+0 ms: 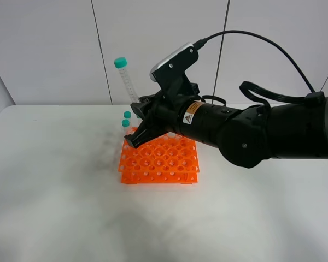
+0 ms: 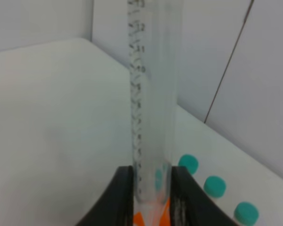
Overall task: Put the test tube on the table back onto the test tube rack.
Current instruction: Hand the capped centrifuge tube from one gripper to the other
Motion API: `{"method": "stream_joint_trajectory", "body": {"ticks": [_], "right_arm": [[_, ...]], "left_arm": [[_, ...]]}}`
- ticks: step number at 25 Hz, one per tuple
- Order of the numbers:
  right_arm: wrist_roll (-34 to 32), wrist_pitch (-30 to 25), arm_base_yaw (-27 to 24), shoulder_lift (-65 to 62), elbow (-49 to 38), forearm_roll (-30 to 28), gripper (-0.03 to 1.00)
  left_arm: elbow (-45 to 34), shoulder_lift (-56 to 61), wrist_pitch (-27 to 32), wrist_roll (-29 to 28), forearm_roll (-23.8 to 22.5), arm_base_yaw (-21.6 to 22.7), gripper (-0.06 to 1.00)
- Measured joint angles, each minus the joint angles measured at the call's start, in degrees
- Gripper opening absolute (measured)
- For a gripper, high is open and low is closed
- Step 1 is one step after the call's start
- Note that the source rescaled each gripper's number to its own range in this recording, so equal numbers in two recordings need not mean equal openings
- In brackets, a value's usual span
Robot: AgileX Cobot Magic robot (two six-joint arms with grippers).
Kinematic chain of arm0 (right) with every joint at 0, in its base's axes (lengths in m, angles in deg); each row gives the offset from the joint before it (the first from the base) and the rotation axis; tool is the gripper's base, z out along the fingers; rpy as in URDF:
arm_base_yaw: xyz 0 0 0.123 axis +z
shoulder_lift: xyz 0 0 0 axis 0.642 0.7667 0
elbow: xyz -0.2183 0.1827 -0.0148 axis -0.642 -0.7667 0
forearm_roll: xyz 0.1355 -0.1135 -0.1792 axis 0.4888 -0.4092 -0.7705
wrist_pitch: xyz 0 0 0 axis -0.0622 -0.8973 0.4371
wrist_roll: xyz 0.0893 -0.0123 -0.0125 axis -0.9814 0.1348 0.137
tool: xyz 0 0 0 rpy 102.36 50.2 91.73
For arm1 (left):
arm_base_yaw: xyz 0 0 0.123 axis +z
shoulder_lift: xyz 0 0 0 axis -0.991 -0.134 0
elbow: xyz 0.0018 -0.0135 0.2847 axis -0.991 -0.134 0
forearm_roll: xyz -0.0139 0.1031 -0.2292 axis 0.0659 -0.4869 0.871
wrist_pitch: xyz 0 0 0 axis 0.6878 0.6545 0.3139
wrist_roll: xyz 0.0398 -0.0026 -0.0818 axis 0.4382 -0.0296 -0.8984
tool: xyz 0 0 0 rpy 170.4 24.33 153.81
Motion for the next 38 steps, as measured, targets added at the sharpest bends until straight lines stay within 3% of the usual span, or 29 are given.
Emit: {"method": "stream_joint_trajectory", "body": {"ticks": [19,27,38], "right_arm": [[-2.21,3.22,0.00,-1.25,-7.22,-1.66,0.00],[-4.57,11.37,0.00,-1.25,-11.38,-2.05,0.00],[-4.57,11.86,0.00,-1.25,-11.38,-2.21,0.00]], "left_arm": [[0.00,0.00,0.00,0.00,-0.07,0.00,1.00],[0.00,0.00,0.00,0.00,-1.25,0.00,1.00],[0.00,0.00,0.00,0.00,-1.26,0.00,1.00]]}}
